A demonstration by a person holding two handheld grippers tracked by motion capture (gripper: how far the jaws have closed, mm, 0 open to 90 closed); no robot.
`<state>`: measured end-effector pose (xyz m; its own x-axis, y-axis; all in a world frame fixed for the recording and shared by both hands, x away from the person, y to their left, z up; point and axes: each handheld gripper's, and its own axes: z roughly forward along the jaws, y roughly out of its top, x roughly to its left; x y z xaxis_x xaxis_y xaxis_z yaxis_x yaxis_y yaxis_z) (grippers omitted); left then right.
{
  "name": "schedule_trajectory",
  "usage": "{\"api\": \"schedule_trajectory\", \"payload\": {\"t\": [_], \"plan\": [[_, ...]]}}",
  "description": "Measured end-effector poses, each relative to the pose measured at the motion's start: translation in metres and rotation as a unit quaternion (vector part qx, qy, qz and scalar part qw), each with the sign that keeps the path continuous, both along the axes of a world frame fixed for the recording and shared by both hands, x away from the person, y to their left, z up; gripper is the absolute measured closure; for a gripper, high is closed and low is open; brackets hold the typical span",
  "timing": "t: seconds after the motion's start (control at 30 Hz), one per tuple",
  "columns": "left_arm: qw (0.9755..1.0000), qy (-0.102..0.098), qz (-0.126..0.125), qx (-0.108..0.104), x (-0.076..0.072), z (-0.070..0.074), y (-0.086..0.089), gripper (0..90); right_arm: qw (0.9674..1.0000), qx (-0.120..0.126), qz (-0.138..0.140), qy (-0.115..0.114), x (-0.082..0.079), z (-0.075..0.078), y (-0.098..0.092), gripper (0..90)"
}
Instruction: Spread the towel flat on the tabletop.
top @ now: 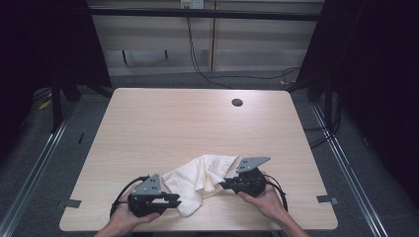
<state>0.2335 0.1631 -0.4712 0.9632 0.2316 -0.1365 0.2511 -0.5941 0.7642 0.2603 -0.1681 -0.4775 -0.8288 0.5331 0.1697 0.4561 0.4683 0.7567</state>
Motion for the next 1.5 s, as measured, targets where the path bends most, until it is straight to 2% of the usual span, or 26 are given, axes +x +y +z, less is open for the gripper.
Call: {"api": "schedule_trajectory", "payload": {"t": [0.03,0.1,0.17,0.2,0.23,0.27,0.3,0.33,0.4,0.5,0.63,0.7,0.73,0.8,0.83,0.87,0.9,0.93,1.07,1.17,1.23,1.27,1.3,1.33,1.5], "plan": [[0.9999,-0.001,-0.009,0.014,-0.003,-0.004,-0.005,75.1,1.0,0.0,-0.002,-0.002,0.0,0.0,-0.001,84.8],[0.9994,-0.002,-0.02,0.029,-0.003,-0.01,-0.013,72.0,1.0,0.0,-0.004,-0.001,0.001,0.0,-0.001,84.8],[0.9992,-0.006,-0.014,0.038,-0.003,-0.013,-0.016,70.4,1.0,-0.001,-0.005,0.001,0.001,-0.001,-0.001,84.8],[0.9992,-0.006,-0.014,0.038,-0.003,-0.013,-0.016,70.9,1.0,-0.002,-0.004,0.002,0.001,-0.001,-0.001,84.7],[0.9991,-0.004,-0.03,0.03,-0.003,-0.016,-0.019,72.9,1.0,-0.002,-0.004,0.001,0.001,-0.002,-0.001,84.7],[0.9987,-0.018,-0.024,0.04,-0.005,-0.016,-0.02,73.2,1.0,0.0,-0.004,0.003,0.001,-0.002,-0.001,84.7],[0.9988,-0.016,-0.027,0.038,-0.005,-0.016,-0.021,73.1,1.0,-0.001,-0.005,0.004,0.001,-0.002,-0.001,84.7],[0.9989,-0.006,-0.032,0.034,-0.004,-0.016,-0.022,73.4,1.0,-0.001,-0.005,0.004,0.001,-0.002,-0.001,84.7],[0.9983,-0.008,-0.036,0.044,-0.004,-0.019,-0.024,72.1,1.0,0.0,-0.003,0.007,0.002,-0.003,0.0,84.7],[0.9974,0.0,-0.044,0.056,-0.005,-0.022,-0.027,68.1,1.0,-0.001,-0.004,0.008,0.002,-0.003,0.0,84.7],[0.9973,-0.003,-0.049,0.055,-0.005,-0.023,-0.024,62.7,1.0,0.0,-0.007,0.006,0.002,-0.002,-0.002,84.7],[0.997,-0.008,-0.049,0.059,-0.005,-0.023,-0.024,65.8,1.0,-0.001,-0.007,0.007,0.002,-0.002,-0.003,84.7],[0.9971,-0.027,-0.045,0.055,-0.007,-0.024,-0.024,68.9,1.0,0.001,-0.006,0.007,0.003,-0.002,-0.003,84.7],[0.9962,-0.04,-0.048,0.061,-0.007,-0.024,-0.025,74.8,0.9999,0.001,-0.009,0.009,0.003,-0.002,-0.003,84.8],[0.9958,-0.04,-0.049,0.066,-0.007,-0.023,-0.025,79.9,0.9999,0.001,-0.009,0.008,0.003,-0.002,-0.004,84.8],[0.996,-0.03,-0.049,0.069,-0.005,-0.022,-0.025,83.4,0.9999,0.002,-0.007,0.009,0.003,-0.002,-0.004,84.9],[0.9966,-0.026,-0.048,0.062,-0.004,-0.023,-0.025,85.2,0.9999,0.003,-0.007,0.01,0.003,-0.001,-0.004,84.9],[0.9968,-0.018,-0.044,0.065,-0.002,-0.021,-0.024,85.9,0.9999,0.003,-0.006,0.011,0.003,-0.001,-0.004,85.0],[0.9995,0.005,-0.025,0.017,0.003,-0.012,-0.016,87.0,0.9998,0.013,-0.005,0.011,0.003,0.003,-0.008,85.4],[1.0,0.0,-0.006,-0.005,0.007,-0.004,-0.006,87.0,0.9996,0.025,-0.013,0.005,0.003,0.007,-0.013,85.5],[0.9997,0.001,0.011,-0.023,0.01,0.001,0.001,87.0,0.9992,0.034,-0.021,-0.002,0.003,0.01,-0.017,85.6],[0.9997,0.001,0.011,-0.023,0.01,0.001,0.001,87.0,0.999,0.039,-0.023,-0.003,0.003,0.012,-0.019,85.7],[0.9989,-0.001,0.026,-0.039,0.014,0.007,0.008,87.0,0.9989,0.04,-0.024,-0.007,0.003,0.013,-0.021,85.7],[0.9983,-0.006,0.04,-0.042,0.017,0.01,0.011,87.1,0.9986,0.045,-0.026,-0.008,0.003,0.015,-0.023,85.6],[0.9954,-0.011,0.067,-0.067,0.028,0.023,0.022,87.4,0.9971,0.063,-0.039,-0.018,0.006,0.027,-0.034,85.6]]}}
